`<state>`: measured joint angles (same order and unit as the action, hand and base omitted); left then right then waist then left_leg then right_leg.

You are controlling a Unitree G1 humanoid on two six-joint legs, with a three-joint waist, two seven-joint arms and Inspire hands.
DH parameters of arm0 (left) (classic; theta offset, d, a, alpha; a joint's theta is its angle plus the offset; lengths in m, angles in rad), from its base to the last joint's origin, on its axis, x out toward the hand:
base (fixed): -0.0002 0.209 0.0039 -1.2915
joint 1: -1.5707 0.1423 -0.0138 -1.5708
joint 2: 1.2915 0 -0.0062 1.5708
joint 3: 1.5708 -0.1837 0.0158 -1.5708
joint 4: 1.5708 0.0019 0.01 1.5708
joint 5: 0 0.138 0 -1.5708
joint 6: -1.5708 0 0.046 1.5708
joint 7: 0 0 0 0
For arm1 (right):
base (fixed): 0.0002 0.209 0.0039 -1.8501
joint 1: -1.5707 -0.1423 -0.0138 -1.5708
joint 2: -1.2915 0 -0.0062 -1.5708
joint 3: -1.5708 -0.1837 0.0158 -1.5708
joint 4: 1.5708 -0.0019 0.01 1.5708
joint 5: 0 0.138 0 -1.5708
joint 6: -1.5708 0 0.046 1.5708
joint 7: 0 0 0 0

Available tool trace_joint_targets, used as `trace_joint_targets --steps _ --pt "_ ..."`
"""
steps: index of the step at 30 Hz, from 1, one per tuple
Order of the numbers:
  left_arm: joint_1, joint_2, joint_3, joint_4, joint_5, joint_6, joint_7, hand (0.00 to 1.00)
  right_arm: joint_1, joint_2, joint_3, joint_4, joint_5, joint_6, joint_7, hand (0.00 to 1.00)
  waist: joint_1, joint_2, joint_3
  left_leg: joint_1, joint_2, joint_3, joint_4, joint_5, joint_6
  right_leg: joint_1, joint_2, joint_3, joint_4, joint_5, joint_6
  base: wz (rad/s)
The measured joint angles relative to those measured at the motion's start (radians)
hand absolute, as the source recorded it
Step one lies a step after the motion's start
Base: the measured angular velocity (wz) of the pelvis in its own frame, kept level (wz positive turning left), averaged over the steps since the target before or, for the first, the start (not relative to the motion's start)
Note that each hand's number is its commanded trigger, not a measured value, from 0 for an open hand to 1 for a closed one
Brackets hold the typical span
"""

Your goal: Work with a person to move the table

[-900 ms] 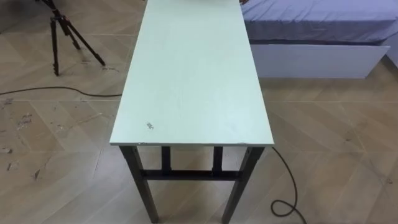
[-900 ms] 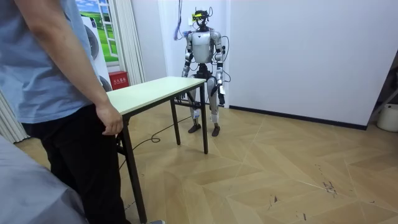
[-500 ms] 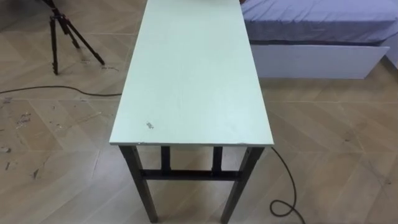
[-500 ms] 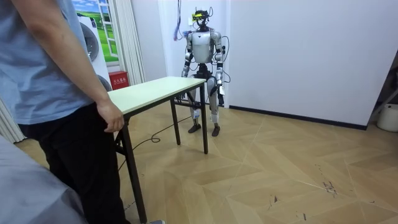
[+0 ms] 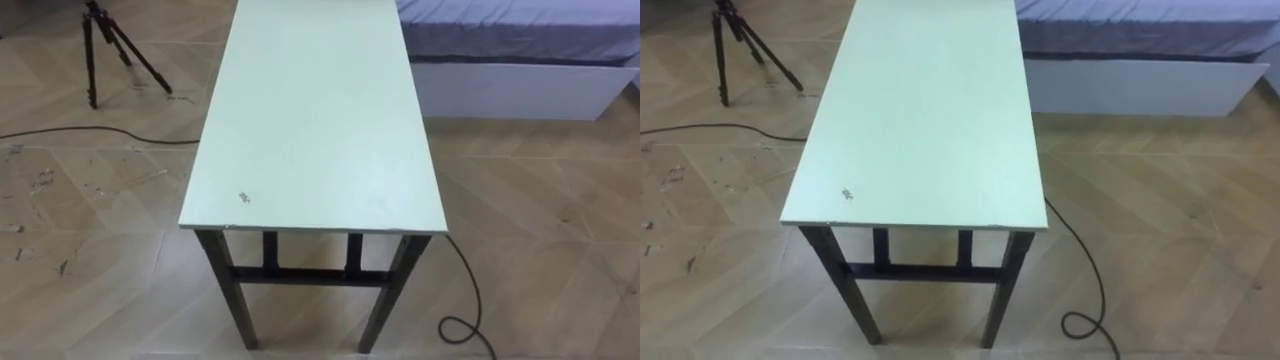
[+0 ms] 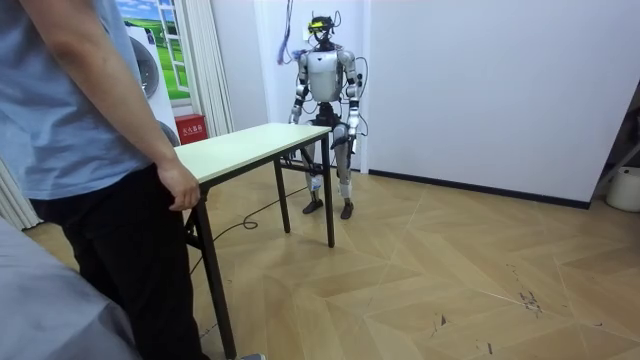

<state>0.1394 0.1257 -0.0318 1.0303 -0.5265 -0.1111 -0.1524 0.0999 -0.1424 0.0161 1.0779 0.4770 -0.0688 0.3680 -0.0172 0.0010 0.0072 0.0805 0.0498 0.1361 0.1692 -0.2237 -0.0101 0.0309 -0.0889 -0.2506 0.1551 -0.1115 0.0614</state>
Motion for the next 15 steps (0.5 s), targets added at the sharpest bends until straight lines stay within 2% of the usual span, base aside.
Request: trace_joint_targets --steps 4,7,9,11,14,15 --pt "0.042 0.008 -0.023 -0.113 -0.147 0.038 -0.066 0.00 0.049 0.001 0.004 -0.148 0.057 0.035 0.044 0.00 -0.002 0.008 -0.0026 0.004 0.000 0.002 -0.001 0.000 0.000 0.003 0.000 -0.001 0.001 0.000 0.000 0.00" --pt "0.060 0.006 -0.065 -0.154 -0.249 0.062 -0.102 0.00 0.098 0.003 0.025 -0.264 0.152 0.064 0.061 0.00 0.001 0.011 0.0003 0.004 0.000 0.004 0.000 0.000 0.000 -0.003 -0.001 -0.001 0.014 0.000 0.000 -0.01" --pt "0.090 0.008 -0.098 -0.230 -0.310 0.085 -0.105 0.00 0.129 0.004 0.061 -0.340 0.223 0.078 0.068 0.00 -0.001 0.011 0.0002 0.001 0.001 0.011 0.000 0.000 0.000 -0.011 -0.002 -0.001 0.019 0.000 0.000 -0.07" --pt "0.111 0.008 -0.152 -0.316 -0.437 0.099 -0.118 0.00 0.183 0.004 0.117 -0.442 0.333 0.103 0.073 0.00 0.001 0.014 0.0019 0.001 0.001 0.010 0.000 -0.001 0.001 -0.013 -0.003 0.001 0.027 0.000 0.000 0.00" --pt "0.121 0.006 -0.198 -0.410 -0.583 0.112 -0.125 0.00 0.220 0.006 0.171 -0.555 0.430 0.132 0.074 0.00 -0.005 0.018 0.0058 -0.001 0.002 0.011 0.000 -0.001 0.001 -0.015 -0.004 -0.001 0.033 0.000 0.000 0.00" --pt "0.121 0.007 -0.205 -0.429 -0.594 0.115 -0.125 0.00 0.219 0.008 0.178 -0.565 0.442 0.135 0.074 0.00 -0.006 0.018 0.0057 -0.001 0.002 0.011 0.001 -0.001 0.001 -0.015 -0.004 -0.002 0.033 0.000 0.000 0.00"
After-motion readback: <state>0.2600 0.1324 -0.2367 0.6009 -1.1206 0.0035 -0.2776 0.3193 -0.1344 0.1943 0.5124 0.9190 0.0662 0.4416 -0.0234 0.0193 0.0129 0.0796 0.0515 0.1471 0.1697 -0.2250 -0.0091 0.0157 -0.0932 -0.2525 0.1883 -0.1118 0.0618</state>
